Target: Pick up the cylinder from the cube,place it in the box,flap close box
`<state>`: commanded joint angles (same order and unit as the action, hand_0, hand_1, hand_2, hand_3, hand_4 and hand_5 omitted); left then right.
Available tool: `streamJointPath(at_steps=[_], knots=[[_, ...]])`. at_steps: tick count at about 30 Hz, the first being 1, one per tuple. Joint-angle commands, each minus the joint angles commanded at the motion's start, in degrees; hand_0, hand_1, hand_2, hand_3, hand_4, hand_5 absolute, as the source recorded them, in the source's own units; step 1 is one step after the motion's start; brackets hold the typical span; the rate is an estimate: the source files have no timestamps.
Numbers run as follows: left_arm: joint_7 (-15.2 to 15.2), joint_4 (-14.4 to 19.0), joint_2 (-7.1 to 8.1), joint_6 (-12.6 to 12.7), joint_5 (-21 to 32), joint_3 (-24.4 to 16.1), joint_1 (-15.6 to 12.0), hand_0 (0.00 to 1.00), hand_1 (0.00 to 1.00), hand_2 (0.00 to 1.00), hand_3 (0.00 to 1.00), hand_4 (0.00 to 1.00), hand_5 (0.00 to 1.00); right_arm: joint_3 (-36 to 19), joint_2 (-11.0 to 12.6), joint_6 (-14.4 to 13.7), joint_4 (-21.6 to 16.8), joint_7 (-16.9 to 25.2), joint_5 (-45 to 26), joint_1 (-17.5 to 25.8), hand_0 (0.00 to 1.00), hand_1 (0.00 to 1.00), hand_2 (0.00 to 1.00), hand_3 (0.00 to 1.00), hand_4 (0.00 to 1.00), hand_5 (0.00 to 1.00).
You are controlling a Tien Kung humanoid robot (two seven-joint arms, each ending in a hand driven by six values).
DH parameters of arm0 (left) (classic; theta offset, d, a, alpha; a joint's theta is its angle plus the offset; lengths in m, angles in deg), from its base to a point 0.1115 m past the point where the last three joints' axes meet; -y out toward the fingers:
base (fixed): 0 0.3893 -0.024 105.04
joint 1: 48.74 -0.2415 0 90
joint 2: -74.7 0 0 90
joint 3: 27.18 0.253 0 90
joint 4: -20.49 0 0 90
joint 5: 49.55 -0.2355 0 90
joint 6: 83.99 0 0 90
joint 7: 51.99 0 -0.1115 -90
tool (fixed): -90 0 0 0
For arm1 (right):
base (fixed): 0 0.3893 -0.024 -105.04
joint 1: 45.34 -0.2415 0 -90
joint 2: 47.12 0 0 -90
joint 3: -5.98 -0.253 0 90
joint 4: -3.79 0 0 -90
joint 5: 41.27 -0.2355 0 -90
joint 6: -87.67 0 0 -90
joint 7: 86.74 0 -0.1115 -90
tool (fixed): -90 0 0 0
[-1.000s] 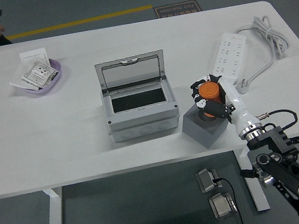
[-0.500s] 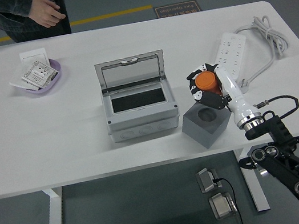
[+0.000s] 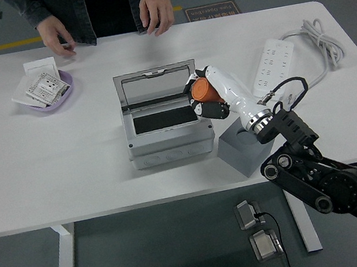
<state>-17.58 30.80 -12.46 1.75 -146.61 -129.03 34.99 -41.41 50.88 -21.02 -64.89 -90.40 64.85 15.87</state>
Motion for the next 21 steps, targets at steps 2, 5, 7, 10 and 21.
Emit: streamJointPath(at_steps=[2, 5, 7, 10, 21], knots=[[0.09, 0.0, 0.05, -0.06, -0.16, -0.12, 0.01, 0.696, 0.697, 0.672, 0.707, 0.766, 0.517, 1.99, -0.54, 0.63, 0.95, -2.16, 1.1, -2.15, 0.002, 0.123, 0.275, 0.217, 0.002, 0.002], [0.17, 0.0, 0.12, -0.1, -0.3, -0.22, 0.1, 0.696, 0.697, 0.672, 0.707, 0.766, 0.517, 4.89, -1.77, 1.24, 2.97, -4.23, 1.87, -5.48, 0.002, 0.123, 0.275, 0.217, 0.002, 0.002], [0.16, 0.0, 0.18, -0.09, -0.47, -0.34, 0.17, 0.696, 0.697, 0.671, 0.708, 0.765, 0.516, 6.56, -2.54, 1.45, 4.49, -4.7, 1.84, -7.36, 0.002, 0.093, 0.274, 0.217, 0.002, 0.002], [0.22, 0.01, 0.32, -0.12, -0.66, -0.49, 0.24, 0.696, 0.697, 0.671, 0.708, 0.765, 0.516, 9.07, -3.72, 1.67, 7.03, -4.82, 1.33, -10.0, 0.002, 0.093, 0.274, 0.217, 0.002, 0.002], [0.69, 0.21, 0.71, -0.13, -0.78, -0.7, 0.33, 0.696, 0.699, 0.672, 0.708, 0.762, 0.513, 16.05, -7.53, 2.48, 15.86, -4.1, -2.04, -16.14, 0.002, 0.072, 0.275, 0.214, 0.002, 0.002]])
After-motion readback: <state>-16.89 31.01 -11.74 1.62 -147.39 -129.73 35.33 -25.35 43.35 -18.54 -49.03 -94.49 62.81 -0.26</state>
